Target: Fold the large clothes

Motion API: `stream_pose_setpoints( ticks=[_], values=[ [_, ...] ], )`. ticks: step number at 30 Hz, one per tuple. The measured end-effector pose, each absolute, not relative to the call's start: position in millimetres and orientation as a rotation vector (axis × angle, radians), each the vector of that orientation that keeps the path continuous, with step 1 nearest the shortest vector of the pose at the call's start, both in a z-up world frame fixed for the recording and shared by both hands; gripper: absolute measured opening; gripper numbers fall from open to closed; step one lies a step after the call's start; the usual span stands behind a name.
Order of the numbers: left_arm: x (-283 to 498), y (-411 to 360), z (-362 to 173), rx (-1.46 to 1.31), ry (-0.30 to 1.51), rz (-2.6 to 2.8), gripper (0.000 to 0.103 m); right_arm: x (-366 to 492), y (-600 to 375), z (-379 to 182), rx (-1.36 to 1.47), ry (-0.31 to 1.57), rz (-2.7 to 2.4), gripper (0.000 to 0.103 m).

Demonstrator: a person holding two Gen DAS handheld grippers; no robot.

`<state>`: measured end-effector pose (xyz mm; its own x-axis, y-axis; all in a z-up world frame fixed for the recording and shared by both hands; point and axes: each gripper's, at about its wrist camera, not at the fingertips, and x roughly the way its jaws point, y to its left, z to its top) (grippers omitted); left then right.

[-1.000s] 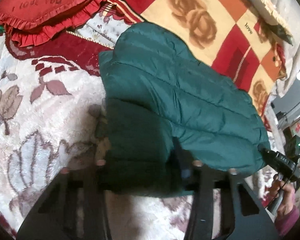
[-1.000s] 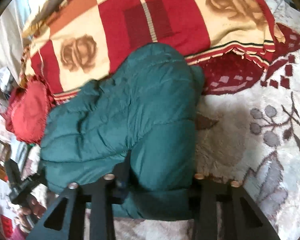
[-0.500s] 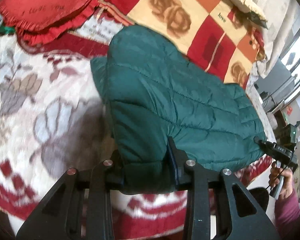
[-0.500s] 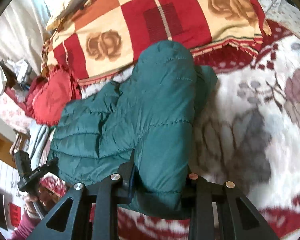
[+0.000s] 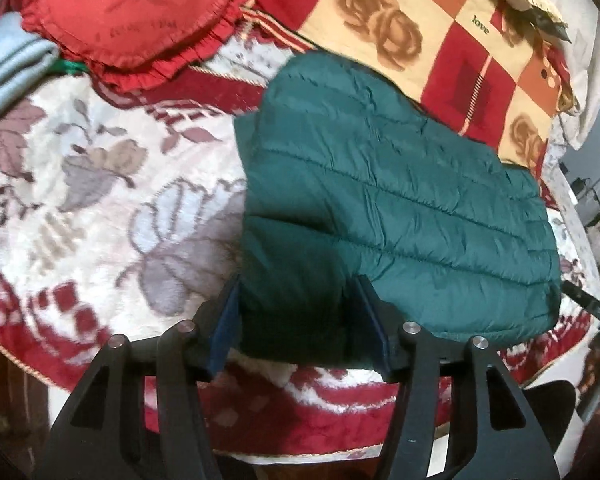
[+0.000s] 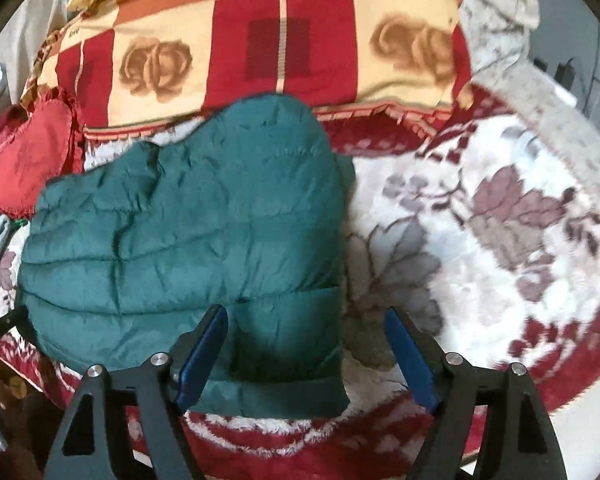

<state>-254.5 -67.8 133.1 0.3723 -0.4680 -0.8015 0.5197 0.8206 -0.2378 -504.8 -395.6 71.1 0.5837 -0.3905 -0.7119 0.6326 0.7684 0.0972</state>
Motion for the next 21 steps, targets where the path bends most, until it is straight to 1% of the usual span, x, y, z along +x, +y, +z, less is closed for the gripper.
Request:
stream_pose_setpoints(
  ticks=[3,8,14,21],
  values=[
    [-264.4,-67.7,148.1,0.065,0.937,-0.603,0.056,-506.7,-373.2,89.7,0.321,0.683,-0.599,0.080],
    [-287.8,-78.0,170.3,0.087,0.870,-0.597,0.056,-493.2,-328.5,109.1,0.264,0.625,-0.539,0.083],
    [-316.2,-99.2,180.7,0.132,0.798,-0.601,0.056,-480.6,-283.1,108.9,0.250,0.578,-0.489,0.085],
    [-341.6,-115.9,186.0,0.148,0.764,-0.628,0.056,-475.9,-264.4,101.5,0.245,0.574,-0.496,0.087]
  ],
)
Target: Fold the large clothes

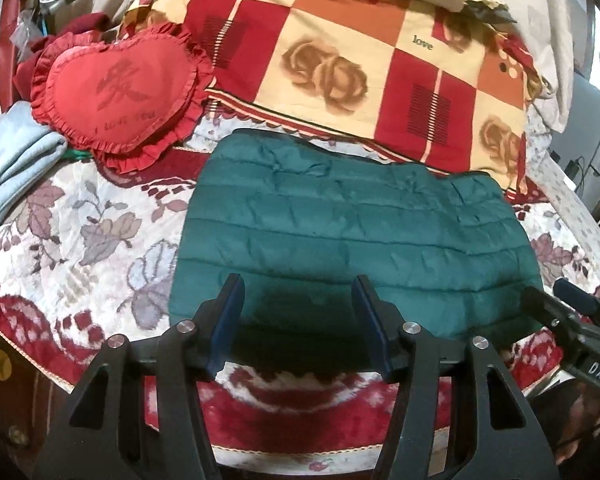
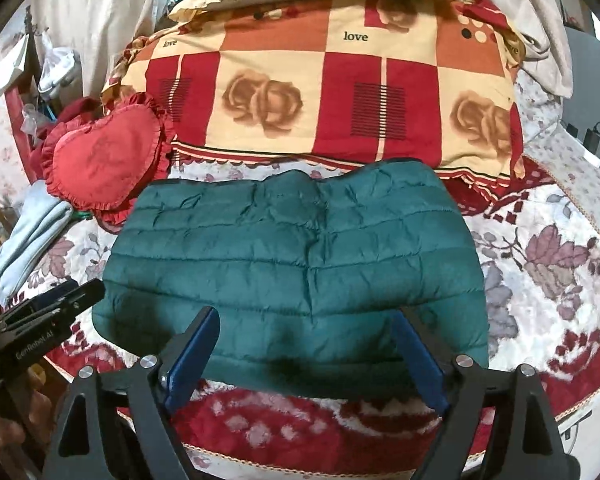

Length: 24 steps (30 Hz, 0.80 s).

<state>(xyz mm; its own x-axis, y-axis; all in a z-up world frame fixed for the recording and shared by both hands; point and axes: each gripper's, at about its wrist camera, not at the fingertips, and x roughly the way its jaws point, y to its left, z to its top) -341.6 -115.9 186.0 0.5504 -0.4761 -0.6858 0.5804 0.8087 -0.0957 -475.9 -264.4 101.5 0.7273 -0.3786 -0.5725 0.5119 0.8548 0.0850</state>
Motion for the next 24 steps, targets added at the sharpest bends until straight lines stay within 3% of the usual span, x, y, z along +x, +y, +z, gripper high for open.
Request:
stream_pose_setpoints(
  ticks=[24],
  values=[
    [-364.0,-122.9,185.9,0.151,0.728,-0.612,0.056,-487.3,-246.2,104.7,0.235,0.529,-0.507,0.089]
  ],
)
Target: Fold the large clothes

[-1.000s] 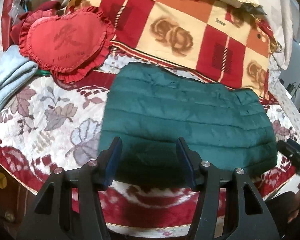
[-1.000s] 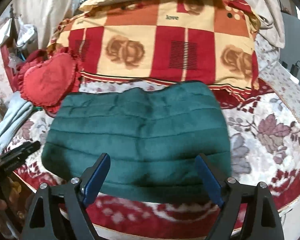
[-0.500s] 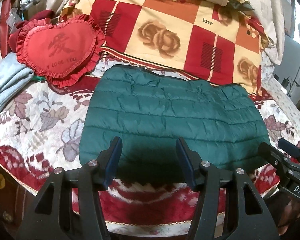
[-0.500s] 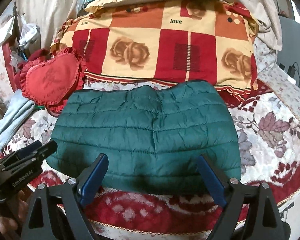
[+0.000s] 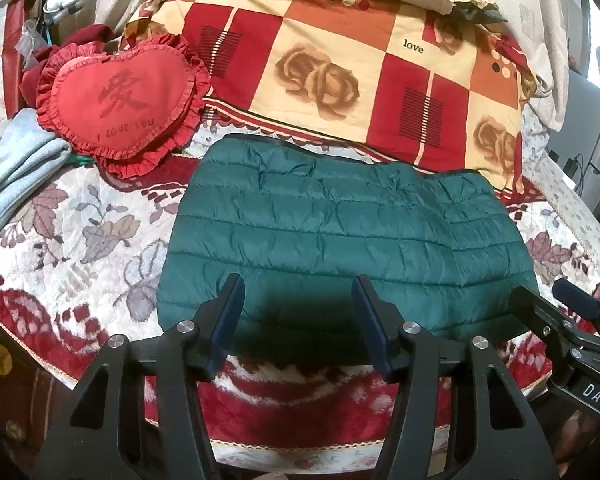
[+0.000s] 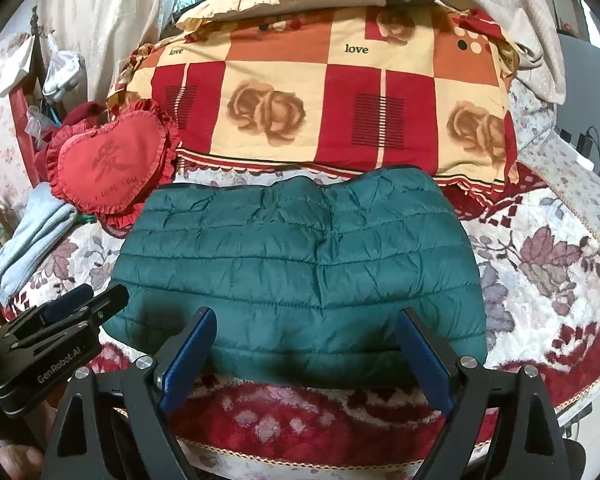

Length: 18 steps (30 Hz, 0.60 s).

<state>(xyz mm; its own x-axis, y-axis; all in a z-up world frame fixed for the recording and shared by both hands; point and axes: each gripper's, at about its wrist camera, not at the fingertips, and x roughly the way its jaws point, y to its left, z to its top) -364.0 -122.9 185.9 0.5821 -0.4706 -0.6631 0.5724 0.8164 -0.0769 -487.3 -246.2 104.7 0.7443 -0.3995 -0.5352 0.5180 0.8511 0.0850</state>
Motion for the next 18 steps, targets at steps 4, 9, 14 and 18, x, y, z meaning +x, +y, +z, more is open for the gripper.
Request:
stream_pose_setpoints(
  ticks=[4,9,14,18],
  values=[
    [-366.8,-124.1,186.3,0.155,0.718,-0.603,0.056,-486.7,-245.3,102.9,0.247,0.538,-0.499,0.089],
    [-370.1,-126.4,188.1,0.165,0.708,-0.596,0.056,-487.9,-246.4,102.3,0.250,0.538,-0.511,0.089],
    [-372.2,-128.6,189.1,0.171,0.706,-0.598,0.056,-490.6,-249.0,103.4,0.260,0.530,-0.516,0.089],
    [-374.3,-130.8,189.5,0.179,0.705,-0.604,0.056,-491.3,-249.9,103.5,0.260,0.534,-0.516,0.089]
  ],
)
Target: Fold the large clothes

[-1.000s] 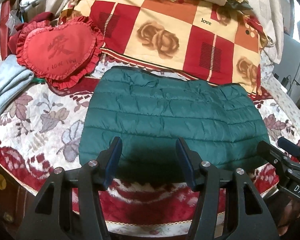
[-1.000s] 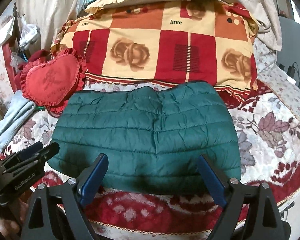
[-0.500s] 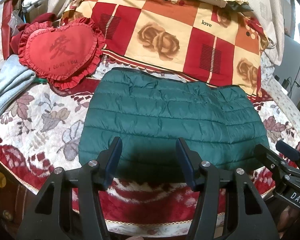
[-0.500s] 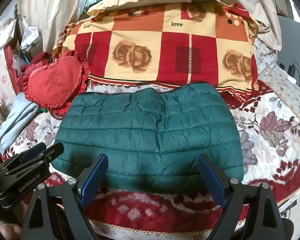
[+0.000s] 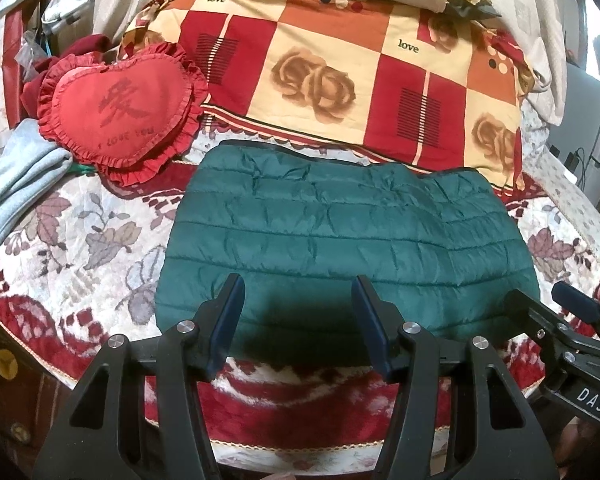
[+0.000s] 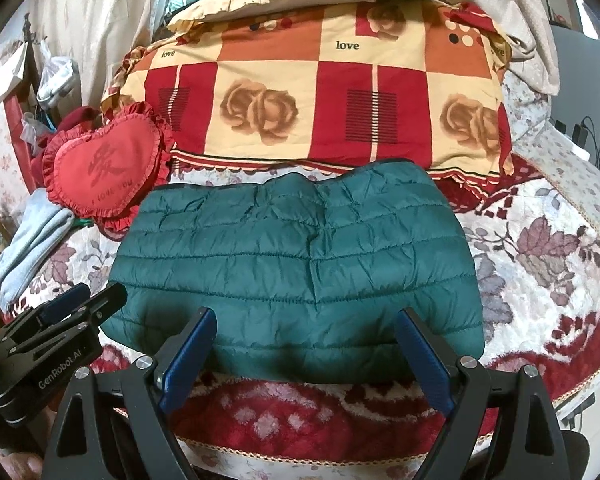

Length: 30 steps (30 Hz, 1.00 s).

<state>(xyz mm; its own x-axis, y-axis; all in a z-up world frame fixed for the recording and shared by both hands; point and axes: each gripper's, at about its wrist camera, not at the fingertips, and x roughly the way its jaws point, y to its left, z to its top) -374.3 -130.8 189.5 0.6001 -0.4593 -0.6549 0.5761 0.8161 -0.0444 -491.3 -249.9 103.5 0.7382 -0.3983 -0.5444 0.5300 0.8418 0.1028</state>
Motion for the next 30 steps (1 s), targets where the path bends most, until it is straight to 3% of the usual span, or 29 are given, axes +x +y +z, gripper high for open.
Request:
stream_pose_setpoints(
  ticks=[30],
  values=[
    [-379.6,-140.8,189.9,0.200,0.694,-0.625,0.056,-488.7,-245.6,97.9,0.273,0.547,-0.507,0.089]
  ],
)
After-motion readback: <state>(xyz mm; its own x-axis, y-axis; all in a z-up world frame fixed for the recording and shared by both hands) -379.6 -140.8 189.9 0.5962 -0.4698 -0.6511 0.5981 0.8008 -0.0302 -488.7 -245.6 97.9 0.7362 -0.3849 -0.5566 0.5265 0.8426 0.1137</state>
